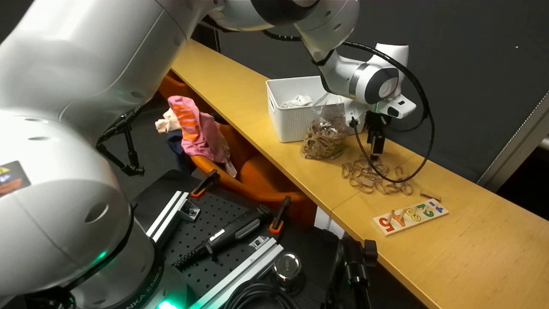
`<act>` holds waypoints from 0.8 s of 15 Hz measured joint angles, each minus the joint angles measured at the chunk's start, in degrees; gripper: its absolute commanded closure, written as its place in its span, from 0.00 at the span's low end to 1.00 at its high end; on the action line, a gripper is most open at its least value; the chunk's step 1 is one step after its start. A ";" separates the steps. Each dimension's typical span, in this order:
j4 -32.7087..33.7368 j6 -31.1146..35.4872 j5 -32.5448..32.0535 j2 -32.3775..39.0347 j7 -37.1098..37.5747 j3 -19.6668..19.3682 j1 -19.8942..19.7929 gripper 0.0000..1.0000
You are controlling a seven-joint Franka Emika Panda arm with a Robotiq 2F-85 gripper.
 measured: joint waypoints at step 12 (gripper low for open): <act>-6.24 -0.39 -0.02 1.31 2.72 -2.99 0.10 0.25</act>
